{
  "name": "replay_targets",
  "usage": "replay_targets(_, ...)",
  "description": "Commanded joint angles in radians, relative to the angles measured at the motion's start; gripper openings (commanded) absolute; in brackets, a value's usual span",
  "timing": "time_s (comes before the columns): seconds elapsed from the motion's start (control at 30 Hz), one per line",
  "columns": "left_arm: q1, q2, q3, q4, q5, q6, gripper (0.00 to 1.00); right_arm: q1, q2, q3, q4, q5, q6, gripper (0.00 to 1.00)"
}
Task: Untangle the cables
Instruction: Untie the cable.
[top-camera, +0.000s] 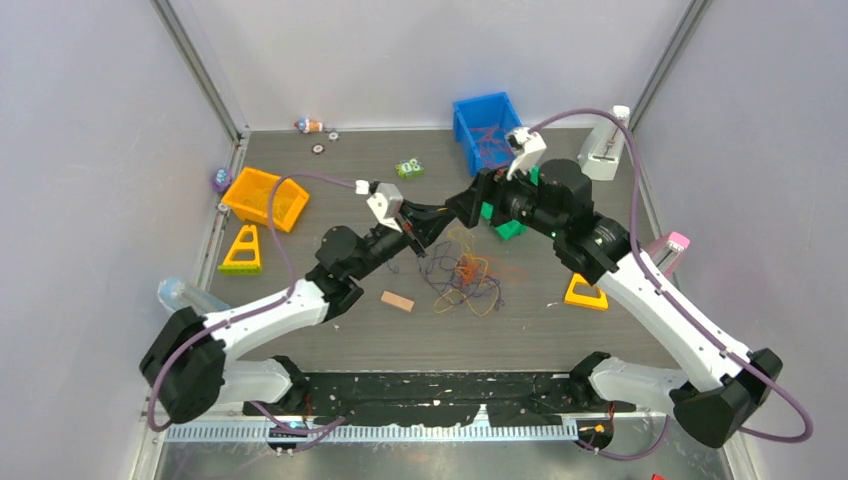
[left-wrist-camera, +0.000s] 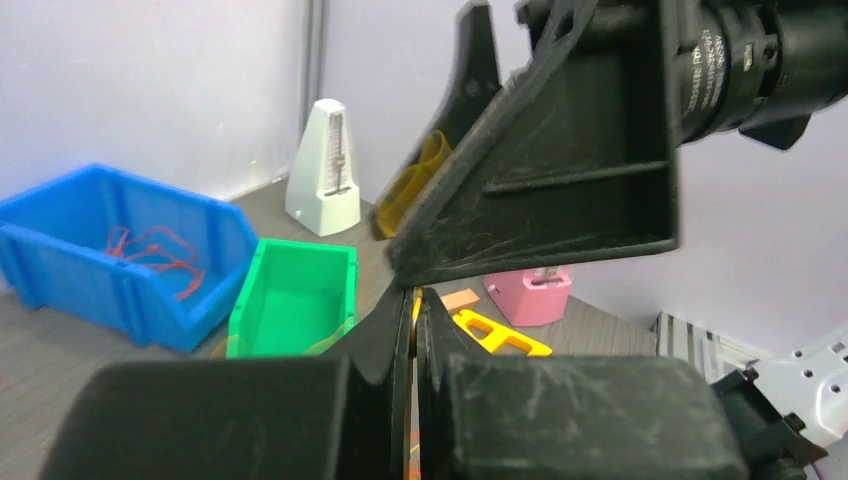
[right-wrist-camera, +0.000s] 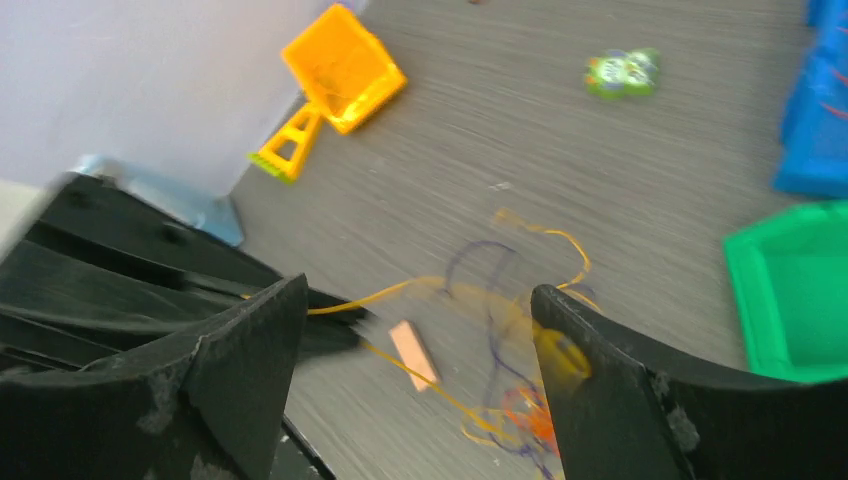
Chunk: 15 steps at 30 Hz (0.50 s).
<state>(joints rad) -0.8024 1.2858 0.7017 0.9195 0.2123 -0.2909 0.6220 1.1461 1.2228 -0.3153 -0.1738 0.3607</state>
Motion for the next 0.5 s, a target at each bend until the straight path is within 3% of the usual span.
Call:
replay_targets(0.0,0.035,-0.126,-0.033,-0.096,-0.072,-0.061,0.00,-0.069,-0.123,-0.155,0.012,0.120,-0.005,0.87)
replay_targets(0.13,0.040,-0.198,-0.048,-0.152,-0.082,-0.051,0.00,-0.091,-0.151,-0.330,0.086,0.073,0.003,0.86)
replay_targets(0.27,0.040,-0.237,-0.035,-0.208,-0.092,-0.035,0.00,-0.083,-0.128,-0.488,0.275,-0.137,-0.009,0.85)
replay_targets(0.47,0.043,-0.259,0.036,-0.312,-0.089,-0.021,0.00,0.042,0.019,-0.567,0.456,-0.143,-0.100,0.84)
